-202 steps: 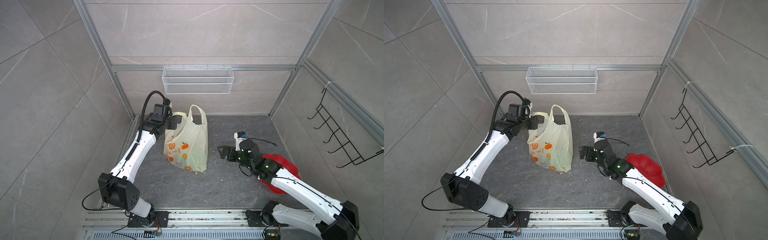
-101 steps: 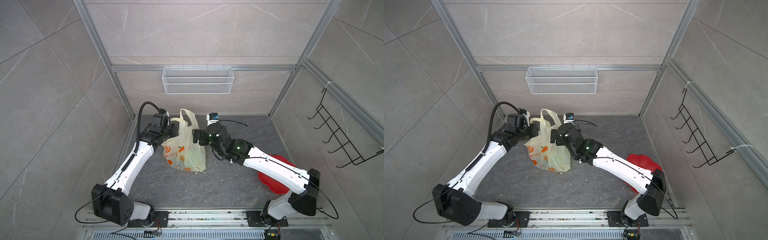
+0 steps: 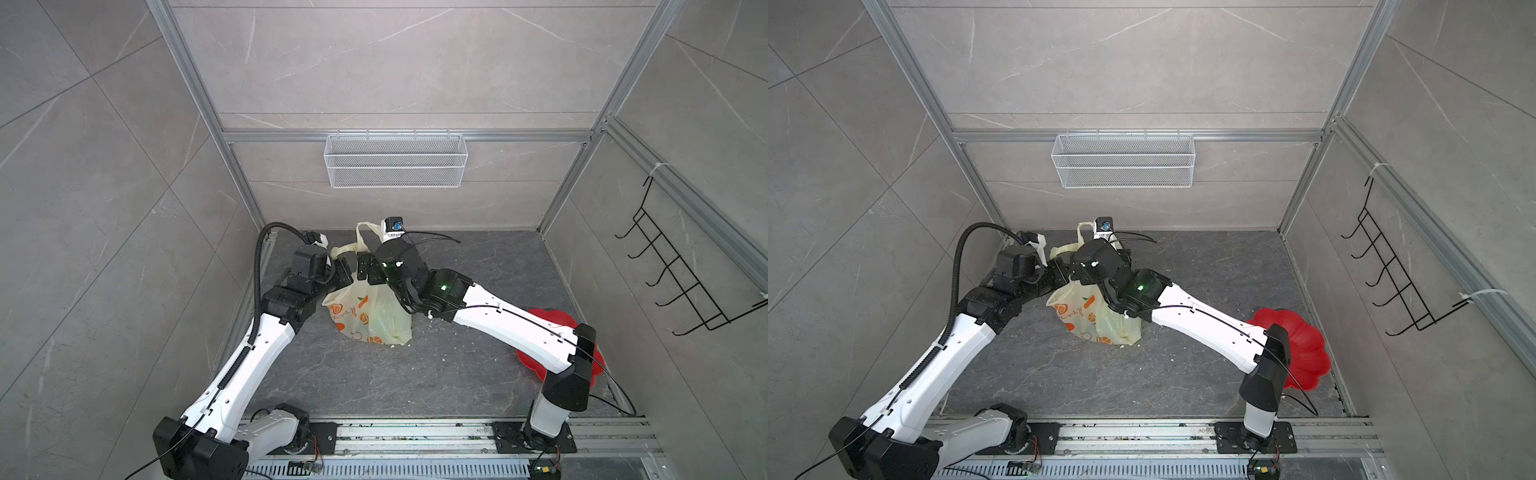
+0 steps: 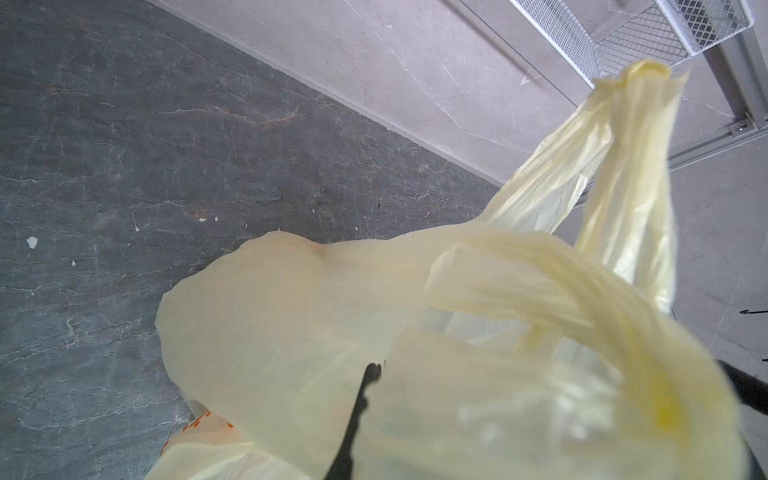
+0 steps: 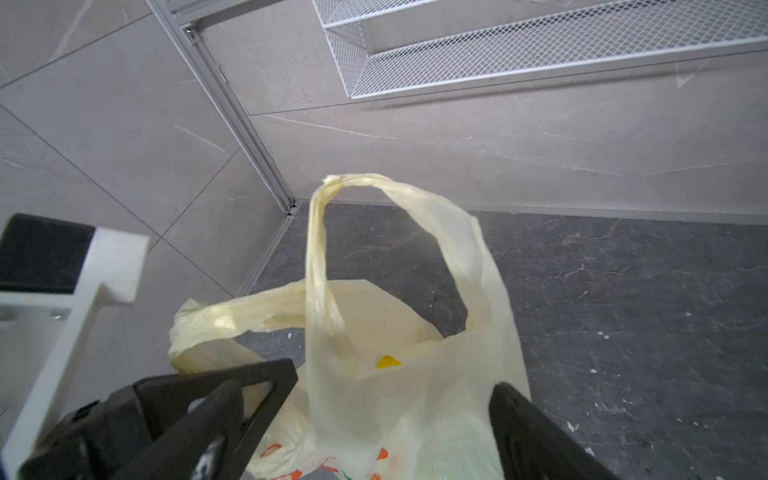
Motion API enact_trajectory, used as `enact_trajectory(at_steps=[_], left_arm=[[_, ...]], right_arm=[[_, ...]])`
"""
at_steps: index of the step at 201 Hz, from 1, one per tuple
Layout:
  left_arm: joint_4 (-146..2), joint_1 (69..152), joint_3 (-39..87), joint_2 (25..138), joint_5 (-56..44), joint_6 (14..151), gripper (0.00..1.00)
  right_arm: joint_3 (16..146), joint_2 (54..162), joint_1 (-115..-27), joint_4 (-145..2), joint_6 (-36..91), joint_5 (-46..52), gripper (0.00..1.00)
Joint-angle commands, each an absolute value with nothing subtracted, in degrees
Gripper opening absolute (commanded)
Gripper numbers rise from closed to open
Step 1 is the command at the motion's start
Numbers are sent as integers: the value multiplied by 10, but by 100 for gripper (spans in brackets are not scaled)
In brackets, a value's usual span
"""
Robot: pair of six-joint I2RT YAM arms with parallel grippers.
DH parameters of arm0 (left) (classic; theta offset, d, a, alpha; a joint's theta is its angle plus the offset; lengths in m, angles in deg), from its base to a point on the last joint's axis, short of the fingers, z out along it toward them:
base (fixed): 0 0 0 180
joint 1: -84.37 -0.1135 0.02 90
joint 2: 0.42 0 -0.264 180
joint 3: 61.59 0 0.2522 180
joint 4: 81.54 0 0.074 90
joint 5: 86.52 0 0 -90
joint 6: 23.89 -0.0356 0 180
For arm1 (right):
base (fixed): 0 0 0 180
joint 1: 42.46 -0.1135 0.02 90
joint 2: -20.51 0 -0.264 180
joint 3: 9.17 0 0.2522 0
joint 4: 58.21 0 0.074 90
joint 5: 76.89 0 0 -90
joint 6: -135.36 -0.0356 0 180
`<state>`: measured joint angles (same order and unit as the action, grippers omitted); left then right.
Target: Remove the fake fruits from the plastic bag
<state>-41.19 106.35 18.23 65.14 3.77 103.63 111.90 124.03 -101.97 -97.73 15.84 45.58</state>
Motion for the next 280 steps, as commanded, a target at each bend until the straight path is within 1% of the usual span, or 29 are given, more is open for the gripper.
enact_trajectory(at_steps=[1,37,64,77,92,106,114,148,176,192,224,245,253,263,280], left_arm=[[-430,1064,180,626,51,1051,0],[-430,1064,170,615,46,1056,0],[-432,1064,164,608,45,1056,0],[-432,1064,162,606,48,1056,0],[-427,1064,162,607,57,1057,0],[-417,1064,164,608,75,1058,0],[-410,1065,166,610,86,1058,0],[-405,1063,176,621,104,1059,0],[-418,1064,174,620,94,1062,0],[-423,1064,171,618,87,1064,0],[-416,1060,176,631,93,1067,0],[-423,1045,196,664,80,1075,0],[-424,1038,214,682,78,1077,0],[-422,1028,245,713,70,1084,0],[-430,1011,304,758,31,1105,0]], right_arm=[[1150,1275,-1019,-1014,178,498,91],[1189,1312,-1018,-1016,194,484,90],[1217,1344,-1016,-1042,192,501,90],[1231,1357,-1014,-1062,186,512,85],[1231,1358,-1013,-1075,182,524,77],[1212,1340,-1016,-1074,181,523,66],[1191,1324,-1019,-1057,186,523,63],[1111,1275,-1023,-1019,183,515,61],[1103,1279,-1014,-1015,183,517,57],[1105,1287,-1003,-1016,177,507,49],[1089,1279,-981,-1002,170,484,28],[1072,1251,-940,-997,164,456,13],[1063,1237,-919,-989,163,440,10],[1053,1219,-892,-974,163,408,8],[1052,1193,-850,-961,161,351,5]])
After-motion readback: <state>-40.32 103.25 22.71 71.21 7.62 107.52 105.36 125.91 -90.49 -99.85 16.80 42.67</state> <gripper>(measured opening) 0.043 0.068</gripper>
